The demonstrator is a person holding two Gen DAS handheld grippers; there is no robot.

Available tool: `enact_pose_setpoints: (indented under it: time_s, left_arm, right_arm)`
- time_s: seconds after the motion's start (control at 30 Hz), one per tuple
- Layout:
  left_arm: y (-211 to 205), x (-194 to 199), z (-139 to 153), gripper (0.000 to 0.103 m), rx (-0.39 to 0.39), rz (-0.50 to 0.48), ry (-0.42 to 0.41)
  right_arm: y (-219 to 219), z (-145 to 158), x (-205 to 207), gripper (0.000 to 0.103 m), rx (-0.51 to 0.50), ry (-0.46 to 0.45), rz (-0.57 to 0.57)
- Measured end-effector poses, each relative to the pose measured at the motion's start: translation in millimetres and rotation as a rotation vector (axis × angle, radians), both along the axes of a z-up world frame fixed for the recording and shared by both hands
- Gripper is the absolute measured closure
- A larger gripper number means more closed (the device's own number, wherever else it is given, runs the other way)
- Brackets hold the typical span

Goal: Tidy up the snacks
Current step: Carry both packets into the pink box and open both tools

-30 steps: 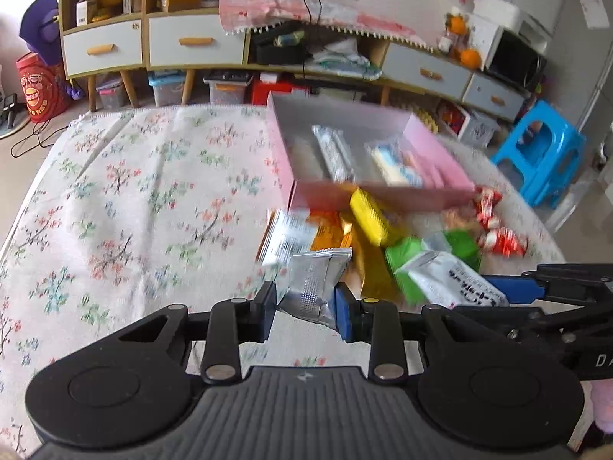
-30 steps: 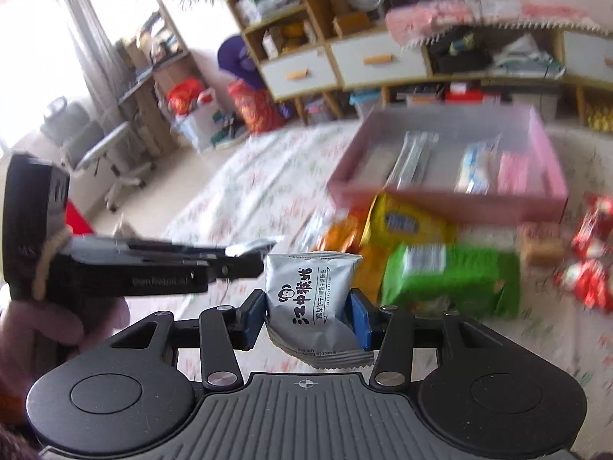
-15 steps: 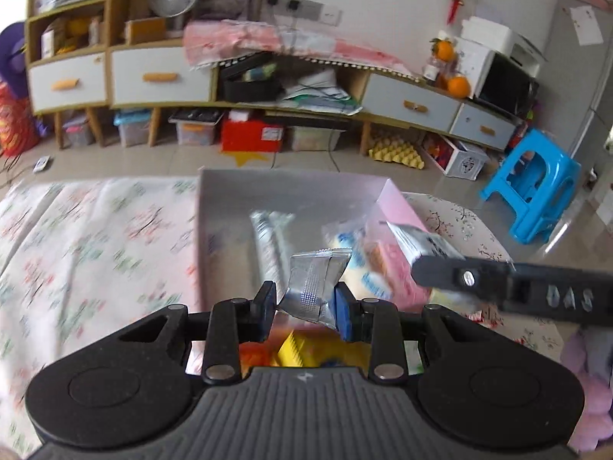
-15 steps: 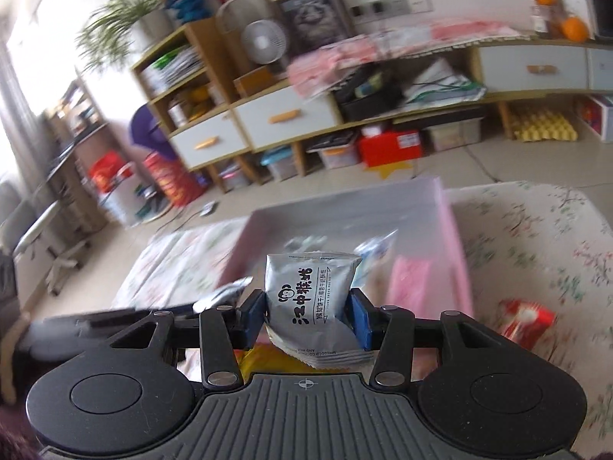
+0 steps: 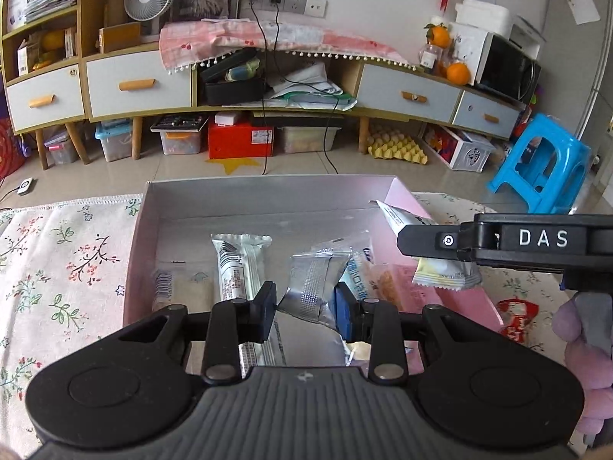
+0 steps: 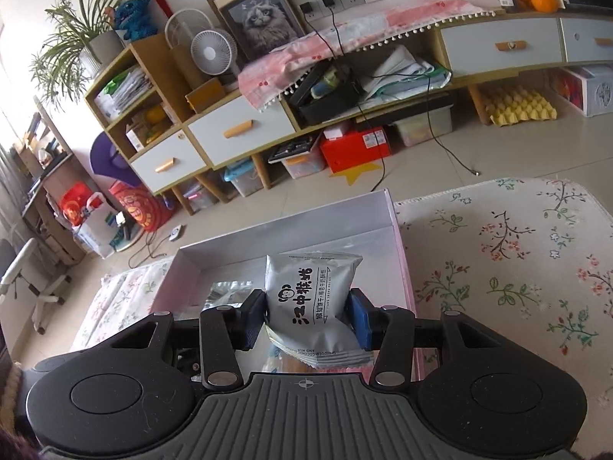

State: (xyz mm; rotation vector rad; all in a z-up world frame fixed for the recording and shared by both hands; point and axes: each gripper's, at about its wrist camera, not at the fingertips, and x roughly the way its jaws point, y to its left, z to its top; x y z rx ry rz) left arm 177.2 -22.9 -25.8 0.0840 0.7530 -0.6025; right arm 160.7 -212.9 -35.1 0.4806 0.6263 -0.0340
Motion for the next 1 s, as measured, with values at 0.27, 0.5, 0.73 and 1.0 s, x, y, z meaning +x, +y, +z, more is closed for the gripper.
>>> enact_pose_setpoints:
  time_s: [0.27,0.5,0.73,1.0]
  left_arm:
    - [-1,0,-1,0.07,0.008,-0.02,-0.024]
    - [-3,-2,3,0.029,0.003,-0.013,-0.035]
    - [-2,-11,12,0.009,0.021,-0.022,-0.044]
    - [8,-27,28,0.001,0.028,-0.004,-0.039]
  right_arm:
    - [1,-9,9,0.055,-0.008,0.008,0.006]
    - [3,-4,5,0.035,-0.003,-0.012,0.011]
    - [6,10,-7,0.017,-0.013,-0.009,0.009]
    - [16,34,-32,0.009,-0.049,-0.014,0.033]
